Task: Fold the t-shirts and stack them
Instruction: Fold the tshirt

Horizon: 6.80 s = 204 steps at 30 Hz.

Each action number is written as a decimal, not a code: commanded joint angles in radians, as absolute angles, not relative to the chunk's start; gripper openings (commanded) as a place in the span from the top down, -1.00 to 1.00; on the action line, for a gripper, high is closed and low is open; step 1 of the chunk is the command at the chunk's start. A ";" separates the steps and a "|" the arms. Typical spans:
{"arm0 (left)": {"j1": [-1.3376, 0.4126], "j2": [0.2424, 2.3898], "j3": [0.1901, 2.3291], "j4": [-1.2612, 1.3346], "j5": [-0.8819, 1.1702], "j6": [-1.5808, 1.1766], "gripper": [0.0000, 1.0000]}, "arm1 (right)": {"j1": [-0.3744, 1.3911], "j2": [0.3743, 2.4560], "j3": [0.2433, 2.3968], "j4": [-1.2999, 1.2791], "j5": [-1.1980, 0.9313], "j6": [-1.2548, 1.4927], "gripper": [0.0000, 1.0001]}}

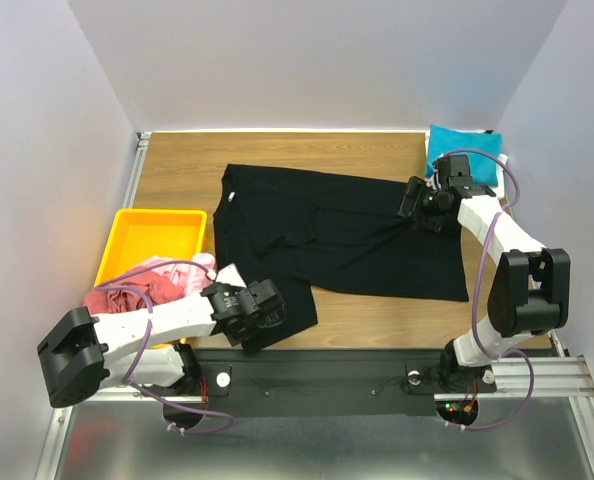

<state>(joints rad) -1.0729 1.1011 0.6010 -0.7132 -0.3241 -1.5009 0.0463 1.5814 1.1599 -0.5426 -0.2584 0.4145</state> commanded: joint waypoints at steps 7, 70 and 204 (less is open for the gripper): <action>-1.083 1.126 0.624 -0.743 -0.310 -1.424 -0.57 | 0.041 1.585 1.143 -0.537 -0.229 0.390 -0.45; -0.827 0.929 0.787 -0.647 -0.265 -1.006 1.00 | -0.313 1.305 0.813 -0.732 0.054 0.574 -0.50; -0.341 1.652 1.684 -0.722 0.072 -0.269 1.00 | -0.322 1.479 1.054 -0.845 -0.172 0.561 0.99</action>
